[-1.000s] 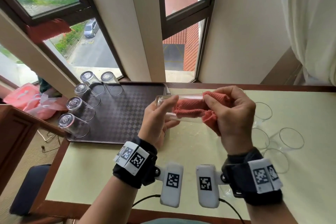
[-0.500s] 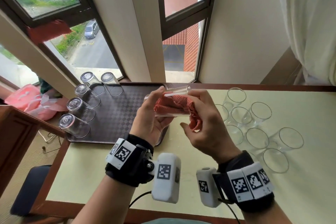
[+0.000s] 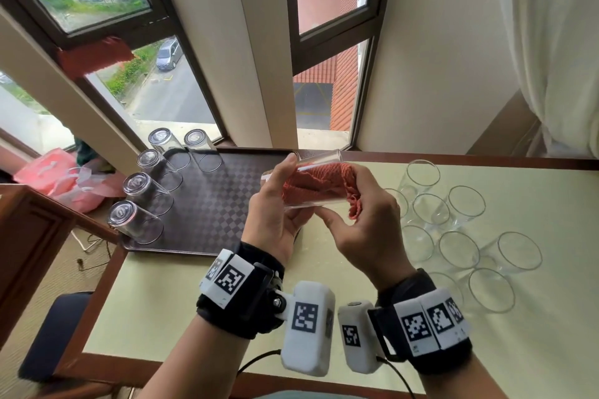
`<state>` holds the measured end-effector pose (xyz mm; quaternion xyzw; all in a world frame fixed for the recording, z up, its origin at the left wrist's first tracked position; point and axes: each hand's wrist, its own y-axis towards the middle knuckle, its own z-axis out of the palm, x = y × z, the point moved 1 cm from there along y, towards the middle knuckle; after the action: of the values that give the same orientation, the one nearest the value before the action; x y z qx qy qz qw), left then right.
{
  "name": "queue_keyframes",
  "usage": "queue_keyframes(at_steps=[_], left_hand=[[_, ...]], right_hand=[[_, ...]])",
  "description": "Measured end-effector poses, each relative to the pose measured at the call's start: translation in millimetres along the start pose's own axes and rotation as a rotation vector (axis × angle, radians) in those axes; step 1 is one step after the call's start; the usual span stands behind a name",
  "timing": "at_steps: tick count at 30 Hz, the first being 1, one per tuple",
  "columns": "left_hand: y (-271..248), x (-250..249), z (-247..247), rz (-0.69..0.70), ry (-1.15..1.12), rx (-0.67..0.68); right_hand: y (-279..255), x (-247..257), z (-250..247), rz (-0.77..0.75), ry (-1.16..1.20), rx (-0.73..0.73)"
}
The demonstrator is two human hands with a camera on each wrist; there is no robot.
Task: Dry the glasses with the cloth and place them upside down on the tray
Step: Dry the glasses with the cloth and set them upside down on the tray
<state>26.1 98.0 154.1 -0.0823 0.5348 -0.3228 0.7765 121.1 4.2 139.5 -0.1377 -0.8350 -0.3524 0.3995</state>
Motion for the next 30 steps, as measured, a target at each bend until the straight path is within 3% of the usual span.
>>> queue_keyframes(at_steps=[7,10,18,22,25,27,30], left_hand=[[-7,-3,2,-0.048,-0.029,0.017],[-11,0,5,-0.042,-0.025,0.015],[-14,4,1,0.174,0.102,0.108],[-13,-4,-10,0.104,0.331,0.265],[-12,-10,-21,0.044,0.309,0.344],[-11,-11,-27,0.102,0.285,0.325],[-11,-13,-32,0.252,0.364,0.310]], right_hand=[[-3,1,-1,0.035,0.151,0.000],[-2,2,-2,0.130,0.220,0.018],[9,5,-10,0.349,0.542,0.151],[11,6,-14,0.312,0.642,0.091],[9,3,-19,0.228,0.582,0.126],[8,0,-19,0.201,0.529,0.215],[9,-2,-21,0.296,0.606,0.331]])
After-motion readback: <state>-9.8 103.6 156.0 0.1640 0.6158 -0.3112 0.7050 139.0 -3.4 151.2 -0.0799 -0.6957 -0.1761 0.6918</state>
